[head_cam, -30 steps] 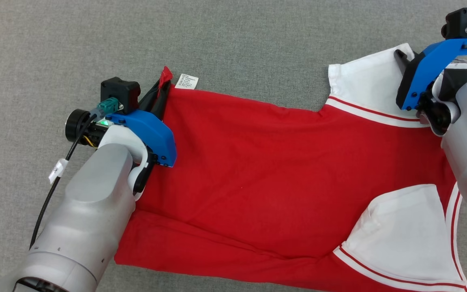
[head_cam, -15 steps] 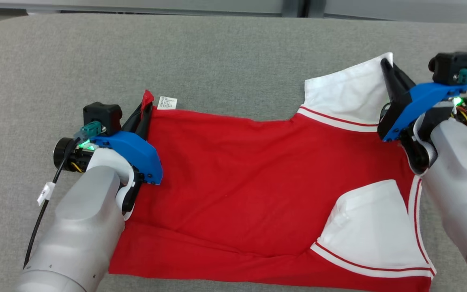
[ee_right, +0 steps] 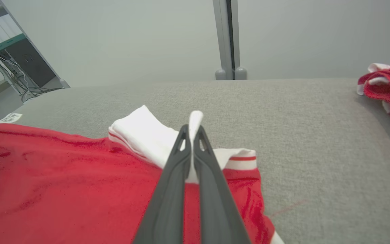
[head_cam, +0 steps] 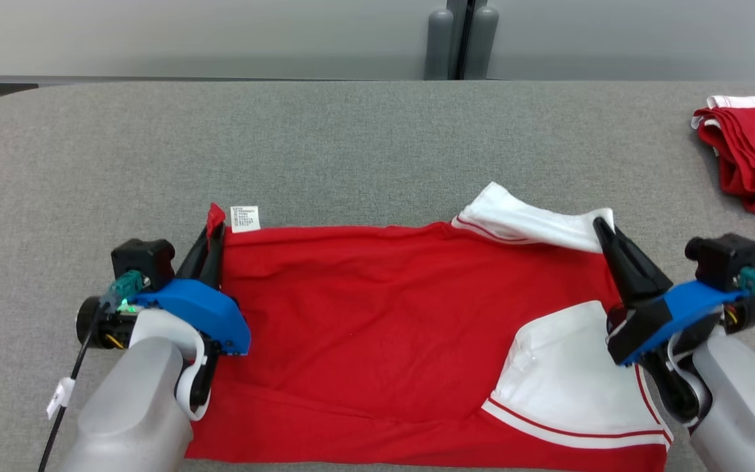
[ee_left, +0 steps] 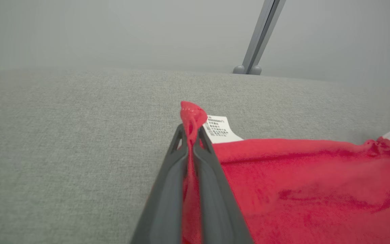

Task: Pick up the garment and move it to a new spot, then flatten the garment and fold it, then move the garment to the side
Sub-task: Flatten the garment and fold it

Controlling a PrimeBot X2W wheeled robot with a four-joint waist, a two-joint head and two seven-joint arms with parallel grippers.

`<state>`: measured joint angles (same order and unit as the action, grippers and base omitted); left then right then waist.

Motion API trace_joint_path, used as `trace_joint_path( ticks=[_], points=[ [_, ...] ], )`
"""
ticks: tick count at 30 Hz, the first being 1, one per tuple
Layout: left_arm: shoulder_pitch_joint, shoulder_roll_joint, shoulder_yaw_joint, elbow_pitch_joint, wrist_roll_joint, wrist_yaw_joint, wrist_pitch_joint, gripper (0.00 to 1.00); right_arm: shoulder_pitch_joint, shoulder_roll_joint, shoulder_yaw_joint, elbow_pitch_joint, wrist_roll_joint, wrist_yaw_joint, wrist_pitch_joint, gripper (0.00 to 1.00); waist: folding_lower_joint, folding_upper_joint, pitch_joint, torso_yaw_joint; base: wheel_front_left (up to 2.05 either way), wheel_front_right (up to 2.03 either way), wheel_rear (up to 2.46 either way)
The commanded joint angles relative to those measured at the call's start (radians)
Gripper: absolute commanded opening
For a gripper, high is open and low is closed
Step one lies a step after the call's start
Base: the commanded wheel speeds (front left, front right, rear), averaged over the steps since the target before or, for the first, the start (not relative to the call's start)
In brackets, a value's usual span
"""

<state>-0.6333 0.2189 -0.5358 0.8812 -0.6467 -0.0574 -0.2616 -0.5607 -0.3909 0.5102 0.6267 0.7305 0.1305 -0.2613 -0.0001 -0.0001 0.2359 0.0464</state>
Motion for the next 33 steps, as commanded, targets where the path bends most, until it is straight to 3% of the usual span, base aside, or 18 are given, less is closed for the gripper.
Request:
trace_joint_path(
  ticks=[1, 12, 18, 25, 26, 27, 29, 30, 31, 32, 33],
  points=[
    [0.038, 0.003, 0.008, -0.026, 0.014, 0.008, -0.005, 0.00, 0.068, -0.006, -0.030, -0.050, -0.010, 0.001, -0.005, 0.00, 0.0001, 0.0001, -0.011, -0.001, 0.00, 0.00, 0.00],
    [0.205, -0.011, 0.095, -0.145, 0.044, 0.036, -0.005, 0.00, 0.426, 0.016, -0.199, -0.313, -0.087, 0.001, -0.005, 0.00, 0.0001, 0.0001, -0.060, 0.000, 0.00, 0.00, 0.00],
    [0.302, -0.024, 0.162, -0.222, 0.076, 0.052, -0.005, 0.00, 0.539, 0.037, -0.226, -0.345, -0.098, 0.001, -0.005, 0.00, 0.0001, 0.0001, -0.072, 0.000, 0.00, 0.00, 0.00],
    [0.364, -0.047, 0.202, -0.231, 0.103, 0.035, -0.005, 0.00, 0.577, 0.058, -0.251, -0.318, -0.109, 0.001, 0.008, 0.00, 0.0001, 0.0001, -0.072, 0.012, 0.00, 0.00, 0.00],
    [0.367, -0.051, 0.211, -0.230, 0.107, 0.034, -0.005, 0.18, 0.581, 0.059, -0.257, -0.315, -0.103, 0.001, 0.009, 0.00, 0.0001, 0.0001, -0.075, 0.014, 0.00, 0.00, 0.00],
    [0.372, -0.055, 0.217, -0.229, 0.112, 0.033, -0.005, 0.27, 0.587, 0.059, -0.261, -0.311, -0.103, 0.001, 0.011, 0.00, 0.0001, 0.0001, -0.078, 0.016, 0.00, 0.00, 0.00],
    [0.378, -0.059, 0.228, -0.228, 0.123, 0.033, -0.005, 0.21, 0.596, 0.057, -0.269, -0.307, -0.104, 0.001, 0.012, 0.00, 0.0001, 0.0001, -0.085, 0.017, 0.00, 0.00, 0.00],
    [0.384, -0.063, 0.233, -0.231, 0.132, 0.034, -0.005, 0.42, 0.597, 0.060, -0.272, -0.307, -0.098, 0.001, 0.014, 0.00, 0.0001, 0.0001, -0.088, 0.017, 0.00, 0.00, 0.00],
    [0.388, -0.066, 0.239, -0.239, 0.144, 0.036, -0.005, 0.77, 0.598, 0.061, -0.271, -0.310, -0.095, 0.001, 0.016, 0.33, 0.0001, 0.0001, -0.093, 0.017, 0.00, 0.00, 0.00],
    [0.394, -0.068, 0.249, -0.248, 0.154, 0.037, -0.005, 1.00, 0.601, 0.063, -0.266, -0.317, -0.085, 0.001, 0.021, 0.98, 0.0001, 0.0001, -0.097, 0.018, 0.00, 0.00, 0.00],
    [0.401, -0.071, 0.258, -0.262, 0.164, 0.034, -0.005, 1.00, 0.604, 0.061, -0.266, -0.325, -0.079, 0.001, 0.019, 1.00, 0.0001, 0.0001, -0.102, 0.018, 0.00, 0.00, 0.00]
  ],
)
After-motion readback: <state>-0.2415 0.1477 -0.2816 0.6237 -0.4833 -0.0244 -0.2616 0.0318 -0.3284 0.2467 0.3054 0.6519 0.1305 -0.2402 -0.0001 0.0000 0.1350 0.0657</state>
